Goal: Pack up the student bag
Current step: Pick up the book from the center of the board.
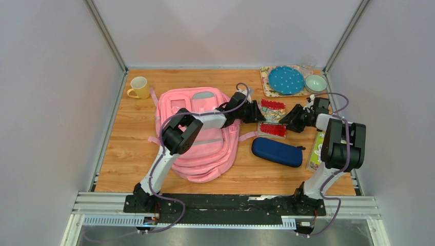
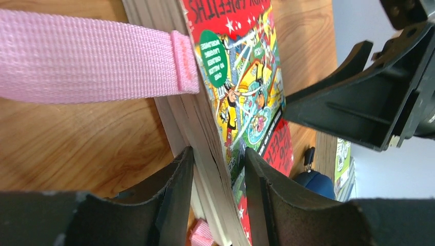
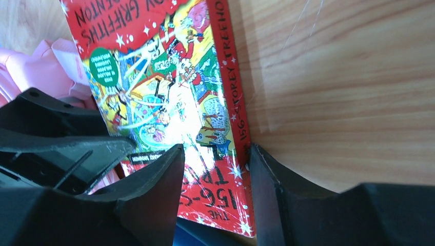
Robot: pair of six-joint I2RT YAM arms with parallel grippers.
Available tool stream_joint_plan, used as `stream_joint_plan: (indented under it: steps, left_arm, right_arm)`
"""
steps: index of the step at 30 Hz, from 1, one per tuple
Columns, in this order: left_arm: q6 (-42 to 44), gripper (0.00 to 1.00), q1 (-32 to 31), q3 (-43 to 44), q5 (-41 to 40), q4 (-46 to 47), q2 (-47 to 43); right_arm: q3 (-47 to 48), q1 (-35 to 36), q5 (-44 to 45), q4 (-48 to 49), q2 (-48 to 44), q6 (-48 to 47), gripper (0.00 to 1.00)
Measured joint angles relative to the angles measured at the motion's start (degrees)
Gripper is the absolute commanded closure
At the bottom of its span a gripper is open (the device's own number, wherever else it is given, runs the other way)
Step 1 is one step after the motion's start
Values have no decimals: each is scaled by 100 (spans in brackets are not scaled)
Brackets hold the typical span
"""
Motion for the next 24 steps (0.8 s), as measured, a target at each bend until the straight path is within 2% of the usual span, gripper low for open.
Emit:
stream_joint_plan:
  steps: [2,5,8,12,16,19,24]
  left_arm:
    - [0,56,13,0,-35,57,0]
    - [9,74,28,0,-105,131,0]
    - [4,100,44,0,-144,247,0]
    - [31,100,46,2,-144,313,-37]
    - [146,100,42,7,-87,149,-146]
    - [337,100,4,9,-46,-20,-280]
    - [651,100,-76,9,0,-221,-658]
  right_arm:
    - [-61,17,-61,-61,-44,31,50]
    - [-127,39,-149,-164,-96,52,50]
    - [-188,44,-232,-219,-127,92,50]
    - [-243,52,-302,-219,-151,142,45]
    - [-313,109,-334,-229,-291,238,27]
    - [-413,177,-299,-293,-535,330,20]
    - [-588,101,-269,-474,-1252,533,16]
